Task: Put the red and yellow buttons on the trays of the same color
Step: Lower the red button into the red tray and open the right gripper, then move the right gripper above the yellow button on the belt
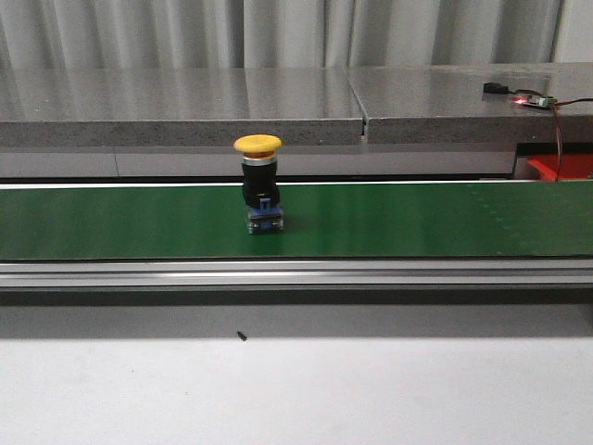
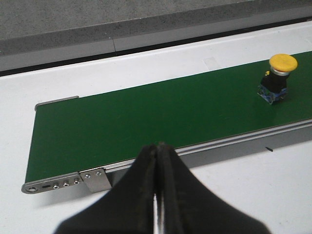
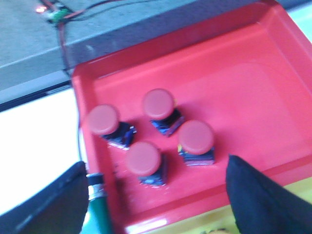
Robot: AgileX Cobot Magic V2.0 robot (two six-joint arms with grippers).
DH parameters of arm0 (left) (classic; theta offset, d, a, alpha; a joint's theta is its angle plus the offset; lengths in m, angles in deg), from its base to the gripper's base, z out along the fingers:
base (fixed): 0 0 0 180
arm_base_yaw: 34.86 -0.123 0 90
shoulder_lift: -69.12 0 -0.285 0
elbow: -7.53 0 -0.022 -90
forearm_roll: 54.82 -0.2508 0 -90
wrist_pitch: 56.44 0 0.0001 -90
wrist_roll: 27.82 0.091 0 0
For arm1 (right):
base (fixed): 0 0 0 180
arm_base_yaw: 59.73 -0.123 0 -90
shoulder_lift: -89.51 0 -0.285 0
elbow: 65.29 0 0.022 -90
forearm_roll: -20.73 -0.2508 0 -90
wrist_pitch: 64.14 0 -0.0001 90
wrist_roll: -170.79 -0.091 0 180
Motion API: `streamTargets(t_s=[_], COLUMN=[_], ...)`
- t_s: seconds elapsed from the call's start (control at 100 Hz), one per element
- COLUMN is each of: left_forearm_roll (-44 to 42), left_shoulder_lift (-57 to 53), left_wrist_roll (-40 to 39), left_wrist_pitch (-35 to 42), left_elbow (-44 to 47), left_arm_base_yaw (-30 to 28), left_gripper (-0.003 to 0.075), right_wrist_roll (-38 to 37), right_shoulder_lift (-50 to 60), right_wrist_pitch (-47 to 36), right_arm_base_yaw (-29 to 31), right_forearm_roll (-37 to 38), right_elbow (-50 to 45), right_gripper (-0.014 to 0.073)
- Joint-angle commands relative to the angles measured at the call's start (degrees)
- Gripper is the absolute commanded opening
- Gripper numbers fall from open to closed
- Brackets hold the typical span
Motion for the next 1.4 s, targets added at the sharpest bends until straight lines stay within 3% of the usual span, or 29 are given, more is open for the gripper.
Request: streamTargets(t_s=[0.0, 0.36, 0.83, 1.07, 1.39], left_forearm_roll=[0.9, 0.9, 0.9, 0.9, 0.9], left_shoulder_lift=[0.5, 0.5, 0.5, 0.5, 0.5], left_wrist_roll=[0.1, 0.1, 0.1, 0.1, 0.1], left_wrist_pitch=[3.8, 3.8, 3.8, 3.8, 3.8], left_elbow=[-1.3, -1.3, -1.3, -1.3, -1.3], left_arm_base_yaw=[0.6, 0.6, 0.6, 0.6, 0.6], left_gripper=[-0.0019, -0.0019, -0.0019, -0.0019, -0.0019], right_wrist_roll=[1.2, 3.6, 8.0, 14.8, 18.2], right_shoulder_lift=[6.2, 16.8, 17.7, 13.4, 5.5], right_wrist_pitch=[-2.6, 1.0, 8.5, 12.0, 7.5], right_arm_base_yaw=[-1.5, -11.6, -31.4, -38.1, -43.9], right_forearm_roll=[-0.3, 0.2, 0.2, 0.2, 0.2], right_elbow=[-0.8, -6.6, -6.9, -6.9, -6.9], right_gripper=[0.0580, 0.0580, 0.0580, 0.0580, 0.0580])
